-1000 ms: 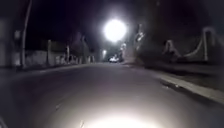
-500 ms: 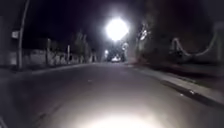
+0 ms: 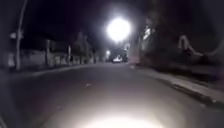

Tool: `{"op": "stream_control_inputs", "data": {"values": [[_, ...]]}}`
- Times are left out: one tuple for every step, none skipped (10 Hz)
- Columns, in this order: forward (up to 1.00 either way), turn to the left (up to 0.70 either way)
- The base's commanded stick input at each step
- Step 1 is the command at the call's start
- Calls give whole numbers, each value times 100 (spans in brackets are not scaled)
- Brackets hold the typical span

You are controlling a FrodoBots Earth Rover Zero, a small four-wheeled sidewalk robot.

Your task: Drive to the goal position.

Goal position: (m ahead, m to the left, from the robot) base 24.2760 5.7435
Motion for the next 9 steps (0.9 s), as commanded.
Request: {"op": "stream_control_inputs", "data": {"values": [[100,0],[100,0],[100,0],[100,0],[100,0],[100,0],[100,0],[100,0],[100,0]]}}
